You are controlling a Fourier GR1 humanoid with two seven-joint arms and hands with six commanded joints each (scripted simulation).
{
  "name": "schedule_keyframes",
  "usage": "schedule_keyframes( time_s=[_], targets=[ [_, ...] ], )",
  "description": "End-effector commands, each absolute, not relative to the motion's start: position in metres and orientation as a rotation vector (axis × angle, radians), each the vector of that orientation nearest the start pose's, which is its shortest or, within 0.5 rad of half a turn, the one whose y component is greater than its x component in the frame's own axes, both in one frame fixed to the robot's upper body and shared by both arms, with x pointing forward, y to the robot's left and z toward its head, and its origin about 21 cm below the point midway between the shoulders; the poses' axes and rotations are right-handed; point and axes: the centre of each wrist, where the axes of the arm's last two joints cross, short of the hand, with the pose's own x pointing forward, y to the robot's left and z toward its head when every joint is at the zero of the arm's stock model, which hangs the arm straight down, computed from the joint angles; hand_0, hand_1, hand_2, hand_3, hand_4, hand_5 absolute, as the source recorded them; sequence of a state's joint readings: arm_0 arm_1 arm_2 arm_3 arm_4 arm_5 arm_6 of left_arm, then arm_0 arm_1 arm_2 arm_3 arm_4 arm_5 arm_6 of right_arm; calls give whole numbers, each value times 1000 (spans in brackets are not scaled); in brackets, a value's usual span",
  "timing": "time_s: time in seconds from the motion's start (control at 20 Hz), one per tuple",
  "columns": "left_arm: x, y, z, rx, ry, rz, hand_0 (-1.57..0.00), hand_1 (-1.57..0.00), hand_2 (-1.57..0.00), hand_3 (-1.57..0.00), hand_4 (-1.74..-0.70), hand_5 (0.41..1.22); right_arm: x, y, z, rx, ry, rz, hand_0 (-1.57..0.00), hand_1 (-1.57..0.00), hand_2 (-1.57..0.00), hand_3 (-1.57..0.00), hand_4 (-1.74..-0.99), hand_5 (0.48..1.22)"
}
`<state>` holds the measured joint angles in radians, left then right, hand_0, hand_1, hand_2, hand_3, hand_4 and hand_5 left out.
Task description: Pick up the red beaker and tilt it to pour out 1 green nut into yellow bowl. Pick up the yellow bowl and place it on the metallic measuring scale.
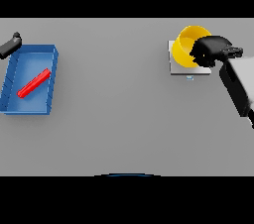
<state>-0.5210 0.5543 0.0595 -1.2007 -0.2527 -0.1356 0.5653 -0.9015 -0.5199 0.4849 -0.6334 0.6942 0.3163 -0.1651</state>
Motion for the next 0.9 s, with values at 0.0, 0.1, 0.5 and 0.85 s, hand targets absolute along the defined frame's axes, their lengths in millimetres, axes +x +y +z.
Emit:
schedule_keyframes(
  time_s=[0.0, 0.1, 0.5, 0.85],
  targets=[
    [366, 346, 130, 696, -1068, -427, 1, 1, 1, 1, -844, 775, 434, -271, 92, -656, -1046, 1591, -1325, -1039, -1042, -1237, -1621, 1155],
    [367, 344, 133, 697, -1080, -423, 1, 1, 1, 1, -847, 771, 435, -268, 93, -636, -1018, 1574, -1053, -781, -776, -982, -1580, 1037],
    [367, 344, 134, 694, -1090, -430, 1, 1, 1, 1, -853, 771, 436, -278, 95, -616, -967, 1570, -237, -178, -256, -465, -1471, 836],
    [363, 338, 137, 707, -1088, -426, 1, 1, 1, 1, -851, 768, 435, -276, 91, -609, -961, 1610, -49, -37, -59, -263, -1414, 796]
  ],
)
